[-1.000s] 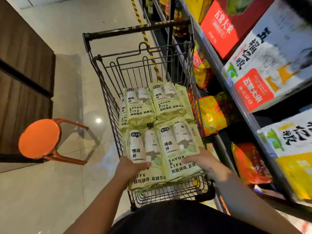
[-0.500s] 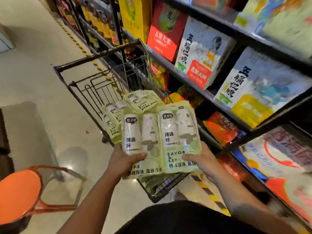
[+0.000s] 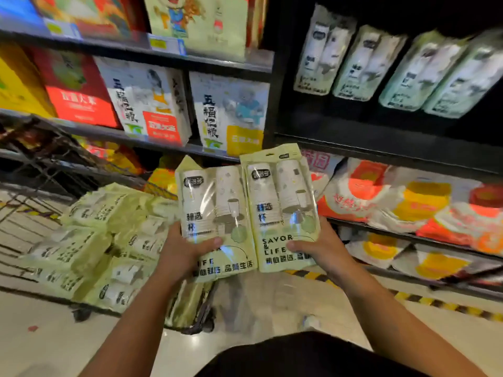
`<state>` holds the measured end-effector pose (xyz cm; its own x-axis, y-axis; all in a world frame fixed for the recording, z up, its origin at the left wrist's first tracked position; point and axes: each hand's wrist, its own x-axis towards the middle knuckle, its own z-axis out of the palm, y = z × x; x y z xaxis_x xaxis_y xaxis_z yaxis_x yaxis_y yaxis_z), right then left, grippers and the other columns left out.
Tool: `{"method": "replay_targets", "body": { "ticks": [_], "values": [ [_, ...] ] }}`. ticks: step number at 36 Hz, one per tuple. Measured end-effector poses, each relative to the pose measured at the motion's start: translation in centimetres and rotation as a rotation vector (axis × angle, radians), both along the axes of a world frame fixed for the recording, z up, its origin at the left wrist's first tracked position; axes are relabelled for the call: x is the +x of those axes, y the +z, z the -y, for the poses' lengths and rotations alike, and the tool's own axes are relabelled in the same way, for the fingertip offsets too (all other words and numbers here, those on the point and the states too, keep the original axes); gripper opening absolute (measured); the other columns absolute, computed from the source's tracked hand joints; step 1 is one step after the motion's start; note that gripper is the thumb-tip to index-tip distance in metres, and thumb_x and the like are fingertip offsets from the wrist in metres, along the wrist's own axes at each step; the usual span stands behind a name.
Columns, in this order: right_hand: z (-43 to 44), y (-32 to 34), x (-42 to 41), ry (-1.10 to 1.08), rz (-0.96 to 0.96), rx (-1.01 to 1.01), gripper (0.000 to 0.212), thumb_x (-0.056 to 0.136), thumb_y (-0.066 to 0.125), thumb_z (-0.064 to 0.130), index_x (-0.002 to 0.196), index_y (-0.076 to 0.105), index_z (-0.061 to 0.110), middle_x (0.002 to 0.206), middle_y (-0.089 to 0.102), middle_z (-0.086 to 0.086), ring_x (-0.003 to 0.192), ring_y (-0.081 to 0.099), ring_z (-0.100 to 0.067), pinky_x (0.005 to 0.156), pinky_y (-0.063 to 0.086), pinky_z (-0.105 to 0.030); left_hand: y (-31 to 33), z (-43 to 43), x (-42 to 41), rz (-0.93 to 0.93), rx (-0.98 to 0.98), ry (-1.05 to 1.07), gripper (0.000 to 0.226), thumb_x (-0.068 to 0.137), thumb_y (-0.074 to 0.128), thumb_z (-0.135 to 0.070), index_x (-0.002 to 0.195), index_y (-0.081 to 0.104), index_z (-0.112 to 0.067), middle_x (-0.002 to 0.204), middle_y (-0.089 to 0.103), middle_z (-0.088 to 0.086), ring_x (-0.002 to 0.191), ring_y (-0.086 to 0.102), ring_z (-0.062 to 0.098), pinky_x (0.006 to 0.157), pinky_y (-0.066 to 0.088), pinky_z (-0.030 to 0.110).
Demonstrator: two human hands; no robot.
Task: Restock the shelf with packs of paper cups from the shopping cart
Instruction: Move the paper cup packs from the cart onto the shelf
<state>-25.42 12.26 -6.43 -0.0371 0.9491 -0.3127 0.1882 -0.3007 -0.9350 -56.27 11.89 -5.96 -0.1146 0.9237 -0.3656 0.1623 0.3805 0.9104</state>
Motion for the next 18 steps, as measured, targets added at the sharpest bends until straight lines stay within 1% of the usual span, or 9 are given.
{"method": "replay_targets", "body": {
  "ticks": [1,3,5,7,10,13,15,16,18],
  "values": [
    [0.7,0.2,1.3,-0.038,-0.015,0.006,0.067,0.069,0.09,0.01,0.121,0.057,0.037,0.114,0.073,0.009,0.106,0.07,-0.013,0.086,0.057,-0.038,0.2,-0.5,1.2,-0.008,0.001,-0.034,0.065,0.063,0.095,-0.02,0.118,0.061,-0.014,0.1,0.078,0.005,0.084,0.077,0.023,0.068,0.061,0.039],
    [2.0,0.4,4.0,-0.107,-0.032,0.013,0.063,0.07,0.089,0.007,0.115,0.06,0.041,0.113,0.074,0.008,0.105,0.071,-0.015,0.084,0.058,-0.038,0.4,-1.4,4.0,-0.014,0.011,-0.088,0.062,0.064,0.096,-0.02,0.115,0.061,-0.014,0.098,0.077,0.007,0.081,0.077,0.021,0.062,0.062,0.034],
    [3.2,0.4,6.8,-0.149,-0.026,0.023,0.061,0.07,0.089,0.01,0.117,0.064,0.038,0.115,0.074,0.001,0.107,0.071,-0.02,0.089,0.057,-0.047,0.5,-2.2,7.2,-0.026,0.012,-0.154,0.064,0.063,0.097,-0.021,0.116,0.06,-0.014,0.099,0.077,0.007,0.08,0.077,0.02,0.061,0.061,0.031],
    [4.4,0.4,9.9,-0.217,-0.02,0.01,0.068,0.065,0.092,0.017,0.124,0.061,0.03,0.116,0.074,-0.002,0.108,0.071,-0.024,0.093,0.056,-0.055,0.9,-2.9,10.9,-0.006,0.017,-0.226,0.067,0.062,0.097,-0.018,0.119,0.061,-0.011,0.101,0.077,0.01,0.082,0.077,0.022,0.061,0.062,0.032],
    [6.4,0.1,15.5,-0.352,-0.04,-0.025,0.078,0.058,0.096,0.021,0.125,0.056,0.029,0.113,0.074,0.001,0.104,0.072,-0.02,0.093,0.056,-0.055,1.4,-3.4,17.4,0.037,0.033,-0.316,0.051,0.071,0.089,-0.005,0.115,0.065,-0.011,0.098,0.079,0.007,0.082,0.078,0.022,0.058,0.061,0.028],
    [8.1,0.2,21.5,-0.438,-0.028,-0.04,0.095,0.051,0.099,0.033,0.133,0.05,0.032,0.114,0.073,0.008,0.103,0.071,-0.016,0.092,0.057,-0.053,1.6,-3.6,24.2,0.049,0.044,-0.419,0.053,0.073,0.088,-0.007,0.12,0.064,-0.014,0.104,0.078,0.006,0.092,0.077,0.027,0.071,0.064,0.042],
    [9.1,0.5,25.9,-0.476,-0.007,-0.037,0.089,0.058,0.097,0.029,0.13,0.047,0.033,0.112,0.07,0.016,0.1,0.069,-0.01,0.092,0.056,-0.046,1.5,-3.6,29.1,0.058,0.049,-0.464,0.056,0.072,0.088,-0.006,0.121,0.064,-0.014,0.105,0.078,0.006,0.094,0.076,0.027,0.076,0.063,0.045],
    [9.6,0.6,28.3,-0.504,0.004,-0.036,0.085,0.06,0.097,0.026,0.127,0.046,0.033,0.113,0.069,0.017,0.1,0.068,-0.01,0.091,0.055,-0.043,1.6,-3.6,31.7,0.065,0.04,-0.47,0.057,0.072,0.088,-0.005,0.122,0.062,-0.014,0.105,0.078,0.006,0.094,0.076,0.025,0.073,0.064,0.041],
    [10.4,0.7,33.0,-0.533,0.022,-0.016,0.088,0.057,0.098,0.028,0.129,0.049,0.032,0.115,0.071,0.012,0.104,0.07,-0.014,0.091,0.057,-0.045,1.6,-3.2,37.0,0.078,0.031,-0.464,0.06,0.072,0.087,-0.002,0.123,0.059,-0.016,0.103,0.078,0.005,0.092,0.076,0.021,0.066,0.062,0.028]
  ]
}}
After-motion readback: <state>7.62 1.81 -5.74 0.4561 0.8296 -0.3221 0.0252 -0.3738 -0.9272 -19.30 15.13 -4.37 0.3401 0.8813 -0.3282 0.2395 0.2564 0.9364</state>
